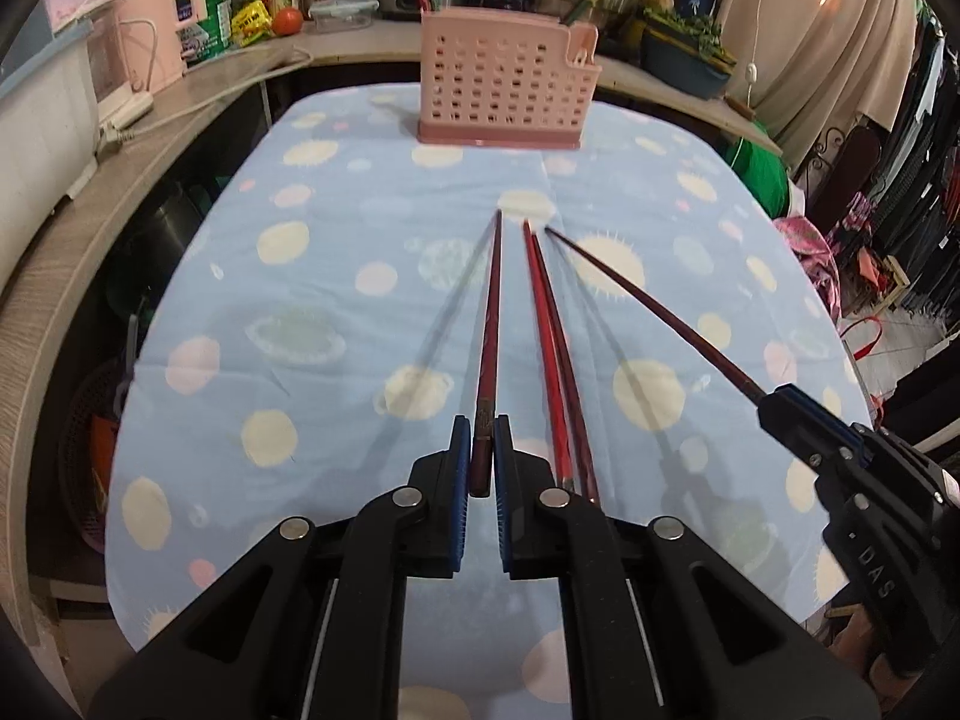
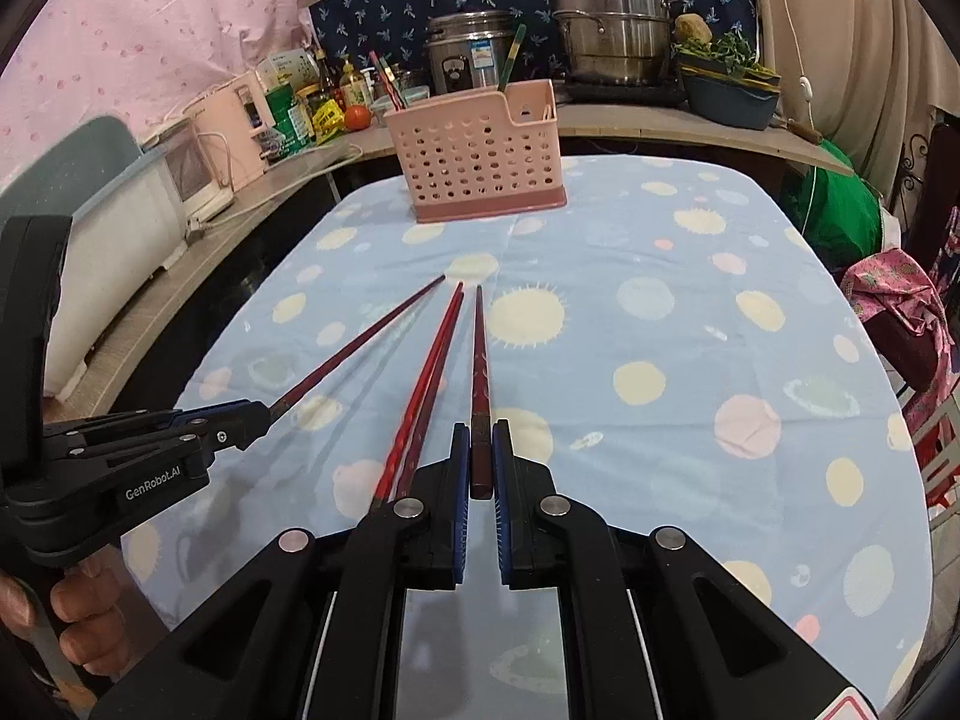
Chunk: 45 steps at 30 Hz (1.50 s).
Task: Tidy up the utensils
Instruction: 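Lift both dark red chopsticks and carry them over the pink basket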
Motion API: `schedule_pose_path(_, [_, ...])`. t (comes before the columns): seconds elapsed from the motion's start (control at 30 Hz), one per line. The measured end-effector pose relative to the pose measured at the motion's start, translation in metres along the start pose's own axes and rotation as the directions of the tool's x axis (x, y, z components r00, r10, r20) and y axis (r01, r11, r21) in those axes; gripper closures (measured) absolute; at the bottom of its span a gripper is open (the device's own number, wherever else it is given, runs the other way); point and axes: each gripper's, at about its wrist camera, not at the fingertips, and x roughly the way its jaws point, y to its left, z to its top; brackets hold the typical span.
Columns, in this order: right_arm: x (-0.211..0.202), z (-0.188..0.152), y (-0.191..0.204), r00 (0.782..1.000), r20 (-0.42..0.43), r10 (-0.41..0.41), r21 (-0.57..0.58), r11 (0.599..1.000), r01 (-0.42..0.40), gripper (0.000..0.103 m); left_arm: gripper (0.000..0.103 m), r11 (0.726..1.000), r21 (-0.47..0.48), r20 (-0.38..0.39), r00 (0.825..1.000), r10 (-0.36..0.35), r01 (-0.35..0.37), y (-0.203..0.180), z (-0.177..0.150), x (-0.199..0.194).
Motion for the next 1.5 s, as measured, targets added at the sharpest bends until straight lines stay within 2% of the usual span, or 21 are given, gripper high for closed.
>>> schedule_pose_path(0.1, [-0.007,0.019,-0.003,0.999,0.039,0.004,0.009,1.0,-0.004,0.096,0.1,1.0,-0.001,0.037,0.999,0.003,-0.003,0.003,0.013,-0.01])
schedule_pose_path(0.37, [-0.023,0.071,-0.016,0.99,0.141,0.03,0.055,0.998,-0.039,0.096,0.101,1.0,-0.01,0.144,0.989,0.017,-0.016,0.009,0.057,-0.033])
schedule_pose_path(0.53, [-0.028,0.079,-0.016,0.985,0.17,0.024,0.059,0.998,-0.034,0.096,0.1,0.999,-0.043,0.179,0.983,0.029,-0.022,0.019,0.071,-0.043])
schedule_pose_path(0.67, [-0.028,0.069,-0.019,0.988,0.152,0.023,0.074,0.997,-0.035,0.096,0.097,0.998,-0.067,0.138,0.99,0.019,-0.01,0.028,0.057,-0.033])
schedule_pose_path(0.83, [-0.03,0.058,-0.022,0.991,0.134,0.027,0.099,0.994,-0.04,0.096,0.083,0.997,-0.072,0.046,0.999,-0.022,0.026,0.027,0.024,-0.005])
schedule_pose_path(0.9, [-0.032,0.056,-0.022,0.991,0.131,0.027,0.103,0.994,-0.04,0.096,0.072,0.997,-0.069,0.015,0.999,-0.042,0.043,0.023,0.012,0.007])
schedule_pose_path(1.03, [-0.034,0.054,-0.022,0.991,0.134,0.025,0.1,0.994,-0.038,0.096,0.072,0.998,-0.042,-0.055,0.997,-0.056,0.053,0.012,-0.007,0.031])
schedule_pose_path(1.2, [-0.036,0.049,-0.022,0.991,0.128,0.026,0.102,0.994,-0.039,0.096,0.072,0.999,-0.026,-0.105,0.994,-0.044,0.042,0.009,-0.018,0.05])
schedule_pose_path(1.5, [-0.035,0.042,-0.018,0.994,0.109,0.028,0.101,0.994,-0.039,0.096,0.072,0.999,-0.009,-0.125,0.991,-0.045,0.044,0.005,-0.024,0.059])
